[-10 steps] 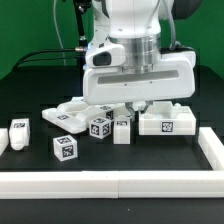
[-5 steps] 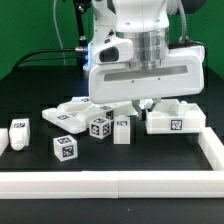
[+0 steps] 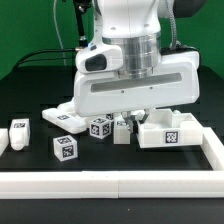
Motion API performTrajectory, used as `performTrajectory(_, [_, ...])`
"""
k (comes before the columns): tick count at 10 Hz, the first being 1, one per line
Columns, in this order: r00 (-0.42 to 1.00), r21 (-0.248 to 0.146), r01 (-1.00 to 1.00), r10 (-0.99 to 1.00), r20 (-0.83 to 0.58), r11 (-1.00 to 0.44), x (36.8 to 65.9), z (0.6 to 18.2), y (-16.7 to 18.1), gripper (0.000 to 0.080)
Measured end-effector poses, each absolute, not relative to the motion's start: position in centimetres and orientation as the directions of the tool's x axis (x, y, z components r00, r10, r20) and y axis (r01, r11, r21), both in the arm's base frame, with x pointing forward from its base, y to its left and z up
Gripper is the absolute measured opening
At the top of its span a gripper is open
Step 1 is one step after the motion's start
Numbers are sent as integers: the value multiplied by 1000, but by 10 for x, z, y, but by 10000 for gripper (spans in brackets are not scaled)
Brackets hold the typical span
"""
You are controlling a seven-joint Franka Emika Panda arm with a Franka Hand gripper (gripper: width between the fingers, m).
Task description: Assemble chair
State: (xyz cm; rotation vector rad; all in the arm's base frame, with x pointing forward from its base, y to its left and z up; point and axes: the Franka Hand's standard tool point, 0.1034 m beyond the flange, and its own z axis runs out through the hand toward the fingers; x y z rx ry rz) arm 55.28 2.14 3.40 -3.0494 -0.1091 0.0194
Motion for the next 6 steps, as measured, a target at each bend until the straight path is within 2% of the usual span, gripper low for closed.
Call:
performTrajectory(2, [998,-91,62,63,-13,-994,554,32,22,28])
performTrajectory(3, [998,-96,45,48,-30,-994,563,25,25,28])
performTrajectory(5, [999,-108,10,15,-45,-994,603,21,31,28])
performTrajectory(6, [999,-105,-1,3,-38,-994,613,17,33,28])
